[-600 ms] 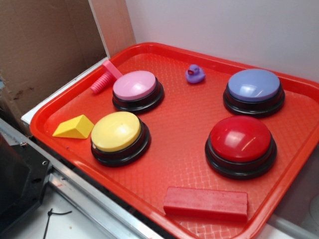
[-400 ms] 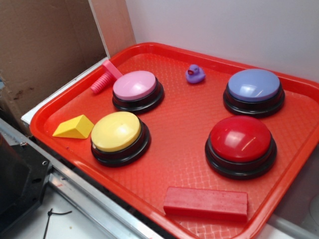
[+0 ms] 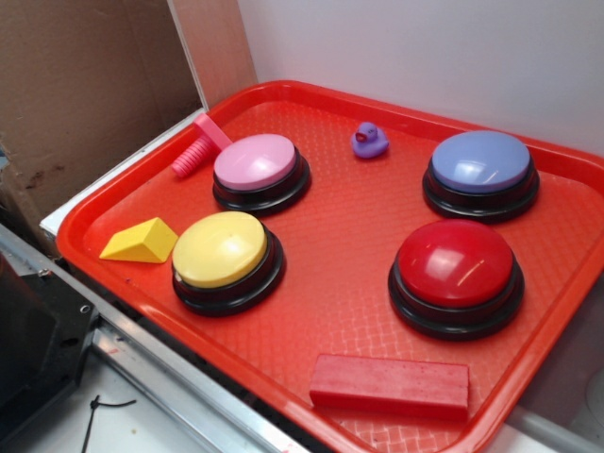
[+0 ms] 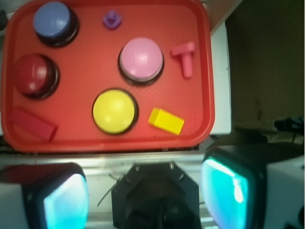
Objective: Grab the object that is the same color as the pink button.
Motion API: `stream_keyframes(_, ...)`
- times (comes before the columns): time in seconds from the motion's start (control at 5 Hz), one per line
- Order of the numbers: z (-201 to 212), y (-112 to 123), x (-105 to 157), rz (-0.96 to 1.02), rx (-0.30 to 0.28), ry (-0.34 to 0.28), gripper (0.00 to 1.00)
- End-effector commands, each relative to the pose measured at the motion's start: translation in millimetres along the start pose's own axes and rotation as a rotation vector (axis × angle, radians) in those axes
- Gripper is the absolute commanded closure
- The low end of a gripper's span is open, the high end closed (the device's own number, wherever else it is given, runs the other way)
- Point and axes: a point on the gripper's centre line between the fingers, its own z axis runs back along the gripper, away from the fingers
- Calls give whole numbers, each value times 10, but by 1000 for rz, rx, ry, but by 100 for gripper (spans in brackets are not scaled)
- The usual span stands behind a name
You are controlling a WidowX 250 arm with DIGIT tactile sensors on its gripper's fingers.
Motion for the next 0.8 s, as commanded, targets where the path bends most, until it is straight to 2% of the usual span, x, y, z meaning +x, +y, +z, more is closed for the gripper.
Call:
stream_keyframes(0.0,-173,246,991,-216,72,46,0)
stream_keyframes(0.2,-524,588,1213,-470,62,149,0)
stream_keyframes(0.4,-704,643,1126,-715,169,131,0)
stream_keyframes(0.6,-873,388,1174,-964,150,92,0)
